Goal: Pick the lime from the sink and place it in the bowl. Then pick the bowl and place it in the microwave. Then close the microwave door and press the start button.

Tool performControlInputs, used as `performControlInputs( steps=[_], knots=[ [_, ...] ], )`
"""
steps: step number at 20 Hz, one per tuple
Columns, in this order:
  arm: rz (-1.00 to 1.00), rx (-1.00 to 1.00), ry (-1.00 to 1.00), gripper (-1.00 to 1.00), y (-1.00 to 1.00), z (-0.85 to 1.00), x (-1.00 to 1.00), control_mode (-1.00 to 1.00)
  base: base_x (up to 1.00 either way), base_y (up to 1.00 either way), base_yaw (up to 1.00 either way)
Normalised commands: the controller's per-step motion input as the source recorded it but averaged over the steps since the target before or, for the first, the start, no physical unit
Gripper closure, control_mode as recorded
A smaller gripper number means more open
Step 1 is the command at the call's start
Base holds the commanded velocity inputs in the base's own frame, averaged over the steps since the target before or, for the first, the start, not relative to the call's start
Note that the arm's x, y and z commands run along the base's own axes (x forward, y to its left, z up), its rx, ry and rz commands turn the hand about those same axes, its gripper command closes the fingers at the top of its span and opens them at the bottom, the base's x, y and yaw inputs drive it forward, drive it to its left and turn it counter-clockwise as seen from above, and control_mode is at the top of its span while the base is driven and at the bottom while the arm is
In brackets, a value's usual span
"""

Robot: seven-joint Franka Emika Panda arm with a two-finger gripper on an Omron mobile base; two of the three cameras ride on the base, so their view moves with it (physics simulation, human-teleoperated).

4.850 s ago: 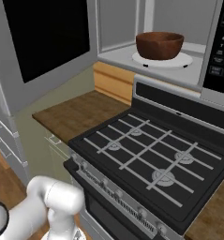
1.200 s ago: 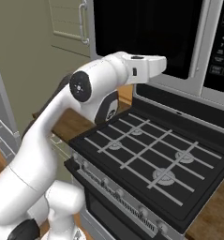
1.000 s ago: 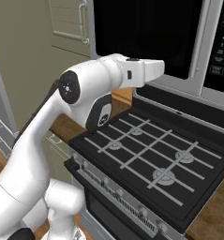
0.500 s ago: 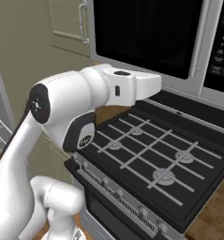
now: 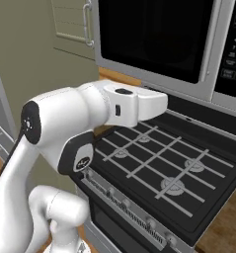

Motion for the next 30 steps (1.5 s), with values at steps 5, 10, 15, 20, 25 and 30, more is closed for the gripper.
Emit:
performControlInputs(
  steps=[5,10,15,20,25,30],
  knots=[
    [-0.01,0.00,0.00,1.00,-0.02,-0.01,0.04,-1.00,0.00,0.00,0.00],
    [0.00,0.00,0.00,1.00,-0.02,0.00,0.19,-1.00,0.00,0.00,0.00],
    [0.01,0.00,0.00,1.00,-0.12,0.00,0.42,-1.00,0.00,0.00,0.00],
    [0.02,0.04,0.00,1.00,-0.24,0.00,0.17,-1.00,0.00,0.00,0.00],
    [0.01,0.04,0.00,1.00,-0.28,0.00,0.14,-1.00,0.00,0.00,0.00],
    [0.00,0.01,0.00,1.00,-0.22,0.03,0.22,-1.00,0.00,0.00,0.00]
  ],
)
